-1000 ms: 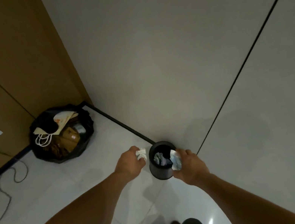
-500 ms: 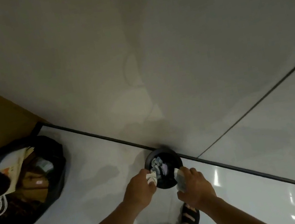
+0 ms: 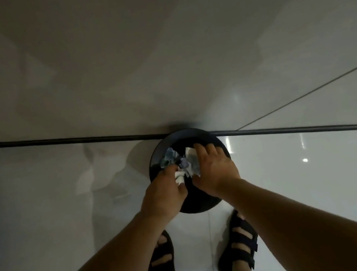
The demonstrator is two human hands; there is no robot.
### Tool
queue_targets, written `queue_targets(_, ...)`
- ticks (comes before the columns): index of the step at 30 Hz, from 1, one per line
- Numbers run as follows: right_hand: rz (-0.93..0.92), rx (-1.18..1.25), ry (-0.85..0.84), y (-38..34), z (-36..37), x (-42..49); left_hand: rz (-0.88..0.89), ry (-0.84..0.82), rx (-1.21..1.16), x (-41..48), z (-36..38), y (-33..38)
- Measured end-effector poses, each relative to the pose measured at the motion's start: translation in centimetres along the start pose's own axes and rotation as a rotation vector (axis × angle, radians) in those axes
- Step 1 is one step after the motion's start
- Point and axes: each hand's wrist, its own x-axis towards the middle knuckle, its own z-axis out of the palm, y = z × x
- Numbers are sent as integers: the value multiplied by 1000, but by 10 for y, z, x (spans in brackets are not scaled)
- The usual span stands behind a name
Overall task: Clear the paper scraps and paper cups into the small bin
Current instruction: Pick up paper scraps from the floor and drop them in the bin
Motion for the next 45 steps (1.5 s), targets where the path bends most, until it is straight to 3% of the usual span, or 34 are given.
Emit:
queue_targets(8, 54, 66, 111, 4, 18, 4, 48, 49, 53, -6, 11, -23)
queue_targets(16, 123, 134, 102, 2, -40, -65, 53, 4, 114, -48, -50, 16)
queue_targets(31, 326, 227, 243, -6, -253, -331, 454, -67, 491, -223, -187, 244)
queue_targets(40, 575, 409, 362, 68, -274, -502, 732, -215, 898, -329, -148, 351)
queue_targets(45, 707, 454, 412, 148, -270, -597, 852, -217, 934, -387, -79, 434)
